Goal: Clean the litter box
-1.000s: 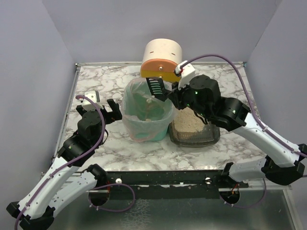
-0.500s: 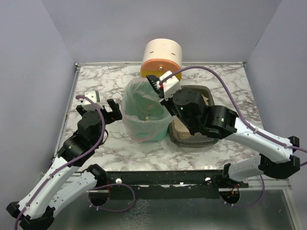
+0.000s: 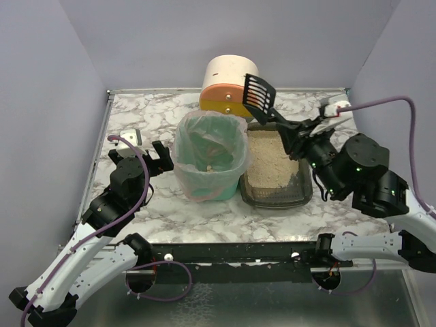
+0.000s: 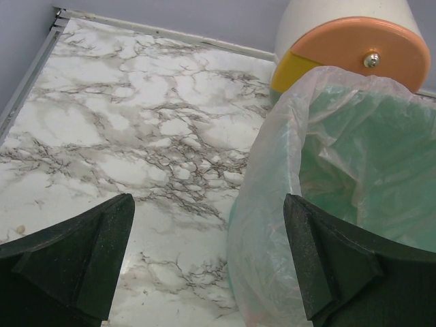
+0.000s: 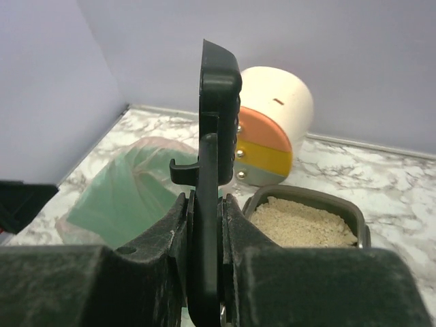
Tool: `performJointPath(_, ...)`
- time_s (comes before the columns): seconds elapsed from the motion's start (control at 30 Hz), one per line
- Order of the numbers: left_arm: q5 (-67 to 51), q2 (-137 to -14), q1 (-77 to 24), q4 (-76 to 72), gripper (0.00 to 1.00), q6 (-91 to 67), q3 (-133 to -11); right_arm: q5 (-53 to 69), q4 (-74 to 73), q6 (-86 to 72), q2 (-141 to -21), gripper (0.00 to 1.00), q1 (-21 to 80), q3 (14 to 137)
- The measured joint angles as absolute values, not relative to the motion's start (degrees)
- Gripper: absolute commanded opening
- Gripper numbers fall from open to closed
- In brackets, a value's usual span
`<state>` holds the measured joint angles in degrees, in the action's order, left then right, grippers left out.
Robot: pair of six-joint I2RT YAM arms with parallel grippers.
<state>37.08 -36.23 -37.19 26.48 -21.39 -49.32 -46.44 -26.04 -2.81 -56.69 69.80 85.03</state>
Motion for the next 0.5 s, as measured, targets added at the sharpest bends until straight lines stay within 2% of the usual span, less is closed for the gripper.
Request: performJointPath(0.5,36.9,-36.8,-37.2,26.5,0.99,-21.4,-49.3,-57.7,-31.0,-11.5,-56.0,0.01,69.8,75.9)
